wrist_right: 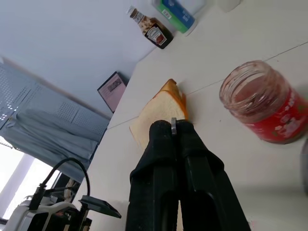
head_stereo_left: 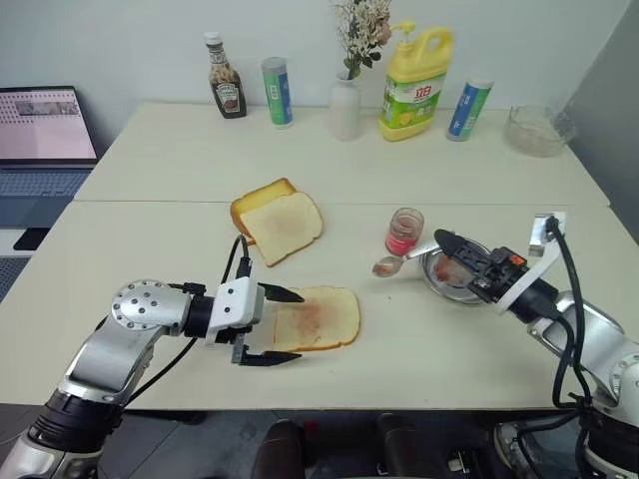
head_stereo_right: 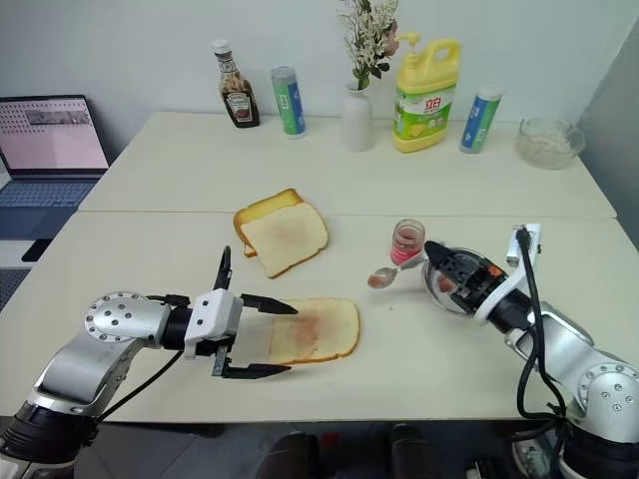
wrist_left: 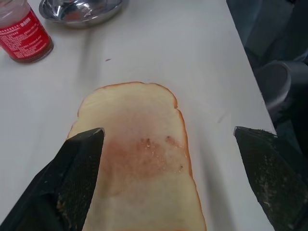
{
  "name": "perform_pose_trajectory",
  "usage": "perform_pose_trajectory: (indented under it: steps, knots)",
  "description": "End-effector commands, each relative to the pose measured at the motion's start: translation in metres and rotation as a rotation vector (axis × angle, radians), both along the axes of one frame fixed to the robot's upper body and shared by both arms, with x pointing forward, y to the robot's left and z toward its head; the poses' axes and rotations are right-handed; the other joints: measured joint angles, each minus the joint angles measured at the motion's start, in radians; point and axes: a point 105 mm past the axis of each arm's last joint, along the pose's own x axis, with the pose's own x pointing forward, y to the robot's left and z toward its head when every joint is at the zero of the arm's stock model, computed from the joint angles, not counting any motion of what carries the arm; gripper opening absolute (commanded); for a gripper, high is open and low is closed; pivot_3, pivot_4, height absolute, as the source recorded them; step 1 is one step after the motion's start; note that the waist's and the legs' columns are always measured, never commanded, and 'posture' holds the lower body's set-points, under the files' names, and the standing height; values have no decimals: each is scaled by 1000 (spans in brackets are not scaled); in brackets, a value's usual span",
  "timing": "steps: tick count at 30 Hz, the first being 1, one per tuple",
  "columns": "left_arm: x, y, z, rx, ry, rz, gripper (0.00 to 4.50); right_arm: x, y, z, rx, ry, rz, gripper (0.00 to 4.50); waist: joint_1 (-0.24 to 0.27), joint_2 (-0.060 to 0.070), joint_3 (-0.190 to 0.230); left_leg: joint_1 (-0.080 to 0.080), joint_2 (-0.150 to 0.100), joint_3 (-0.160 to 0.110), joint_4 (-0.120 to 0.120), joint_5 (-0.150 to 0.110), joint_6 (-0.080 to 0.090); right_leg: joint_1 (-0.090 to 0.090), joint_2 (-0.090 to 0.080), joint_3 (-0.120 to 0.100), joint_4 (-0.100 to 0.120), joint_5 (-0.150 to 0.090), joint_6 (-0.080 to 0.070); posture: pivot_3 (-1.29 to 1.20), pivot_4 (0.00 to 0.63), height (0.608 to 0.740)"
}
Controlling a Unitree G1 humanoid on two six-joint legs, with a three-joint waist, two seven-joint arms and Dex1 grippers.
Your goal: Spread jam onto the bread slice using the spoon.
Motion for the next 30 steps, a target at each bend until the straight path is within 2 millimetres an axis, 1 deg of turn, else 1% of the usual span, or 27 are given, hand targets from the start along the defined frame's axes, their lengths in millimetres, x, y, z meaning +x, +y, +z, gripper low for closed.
perform_pose_trajectory:
  steps: [1, 3, 5, 7, 10, 14, 17, 22, 26, 30]
  knots:
    - [0, -13, 14, -28, -33, -40, 4500, -5, -33, 22, 4, -84, -130, 62, 3, 0, 0, 0, 0, 0, 0, 0, 0, 0, 0, 0, 0, 0, 0, 0, 150, 740]
    - [3, -23, 19, -17, -66, -76, 4500, -8, -56, 22, -26, -82, -217, 62, -1, 0, 0, 0, -1, 1, 1, 0, 0, 1, -1, 1, -1, 0, 1, 0, 150, 740]
    - [9, -33, 26, -28, -93, -79, 4500, -11, -74, 20, -59, -73, -291, 62, 1, 0, 0, 0, -1, 1, 1, 0, 0, 1, -1, 1, 0, 0, 1, 0, 150, 740]
    - [11, -42, 30, -39, -100, -91, 4500, -12, -86, 14, -71, -50, -342, 62, -1, 0, 0, 1, -1, 0, 1, 0, 0, 1, 0, 1, 0, 0, 1, 0, 150, 740]
    - [15, -55, 35, -37, -126, -113, 4500, -11, -105, -1, -96, 3, -418, 62, -6, 0, 0, 1, 0, 1, 1, 0, 0, 1, 0, 1, 0, 0, 2, 0, 150, 740]
    - [16, -68, 37, -36, -131, -154, 4500, -5, -121, -17, -89, 52, -478, 62, -8, 0, 0, 2, 0, 1, 1, 0, 0, 1, 1, 2, 1, 0, 2, 0, 150, 740]
    - [16, -76, 40, -38, -128, -175, 4500, 1, -126, -24, -87, 70, -493, 62, -7, 0, -1, 2, -1, 1, 1, 0, 0, 1, 1, 2, 1, 0, 2, 0, 150, 740]
    - [23, -91, 43, -63, -104, -146, 4500, 12, -121, -29, -90, 86, -463, 62, -6, 1, -1, 1, -1, 1, 1, 0, 0, 1, 1, 2, 1, 0, 1, 0, 150, 740]
    - [33, -104, 46, -94, -106, -83, 4500, 21, -120, -34, -81, 102, -457, 62, -5, 1, -1, 1, -1, 1, 2, 0, 0, 1, 1, 2, 1, 0, 1, 0, 150, 740]
    - [35, -114, 46, -116, -92, -62, 4500, 25, -118, -43, -83, 131, -442, 62, -5, 1, -1, 1, -1, 0, 1, 0, 0, 1, 1, 2, 1, 1, 1, 0, 150, 740]
